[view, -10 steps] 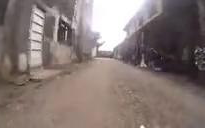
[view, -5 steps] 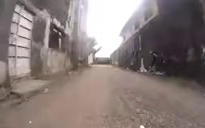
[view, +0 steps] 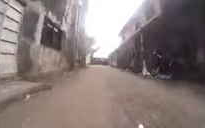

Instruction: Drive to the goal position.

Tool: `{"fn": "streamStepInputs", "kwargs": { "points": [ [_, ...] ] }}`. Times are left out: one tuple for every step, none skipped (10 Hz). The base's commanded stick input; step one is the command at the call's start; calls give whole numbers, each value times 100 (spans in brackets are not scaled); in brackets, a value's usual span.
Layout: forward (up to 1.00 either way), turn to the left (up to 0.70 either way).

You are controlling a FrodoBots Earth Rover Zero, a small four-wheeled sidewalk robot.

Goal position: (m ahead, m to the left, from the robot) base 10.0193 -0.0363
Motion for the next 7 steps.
{"fn": "streamStepInputs", "kwargs": {
  "points": [
    [100,0],
    [100,0],
    [100,0],
    [100,0],
    [100,0],
    [100,0],
    [100,0]
  ]
}}
